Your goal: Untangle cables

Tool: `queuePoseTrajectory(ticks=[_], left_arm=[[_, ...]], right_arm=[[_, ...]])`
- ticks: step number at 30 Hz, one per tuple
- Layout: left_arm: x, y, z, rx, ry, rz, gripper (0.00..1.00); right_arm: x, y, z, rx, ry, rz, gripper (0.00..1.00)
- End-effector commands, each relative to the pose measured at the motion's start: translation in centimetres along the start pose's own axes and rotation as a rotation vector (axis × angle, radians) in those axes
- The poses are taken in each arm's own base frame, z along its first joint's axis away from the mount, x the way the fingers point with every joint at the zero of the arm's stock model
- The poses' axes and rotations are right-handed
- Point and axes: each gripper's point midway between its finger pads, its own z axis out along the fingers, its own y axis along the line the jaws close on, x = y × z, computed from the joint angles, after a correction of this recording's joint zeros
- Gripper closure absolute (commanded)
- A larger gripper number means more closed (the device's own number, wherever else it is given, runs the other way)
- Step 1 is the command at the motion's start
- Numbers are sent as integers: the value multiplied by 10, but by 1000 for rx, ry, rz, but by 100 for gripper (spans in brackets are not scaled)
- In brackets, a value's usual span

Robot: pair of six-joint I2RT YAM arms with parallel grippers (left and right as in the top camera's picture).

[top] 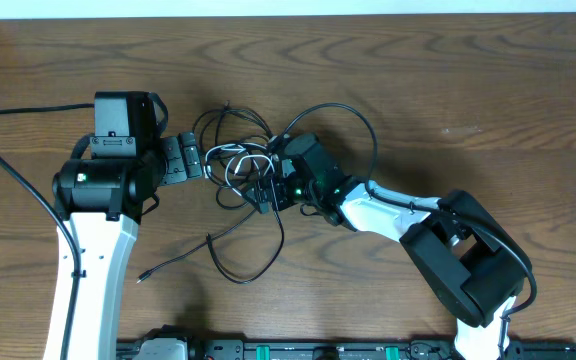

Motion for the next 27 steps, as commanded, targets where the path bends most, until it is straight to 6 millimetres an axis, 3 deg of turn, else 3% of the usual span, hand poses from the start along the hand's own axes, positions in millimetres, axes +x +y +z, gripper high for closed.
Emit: queuePoseTrajectory(ticks=[1,7,11,14,20,27], left_arm=[[0,2,-2,-1,-4,-11,2],[0,2,-2,-2,-4,-11,2],[0,2,-2,-1,-4,-11,2],[0,2,-2,-1,-4,-11,3],[0,2,-2,-1,-4,-11,2],[0,2,-2,-1,-4,-11,2]], right_arm=[[-7,-9,2,62,-40,19,13],[-3,-11,7,64,-32,18,22],[-1,-15,11,67,-31,30,11],[1,-16,16,62,-36,63,10],[4,-19,22,60,-34,74,19],[5,-17,23,56,-36,77,51]])
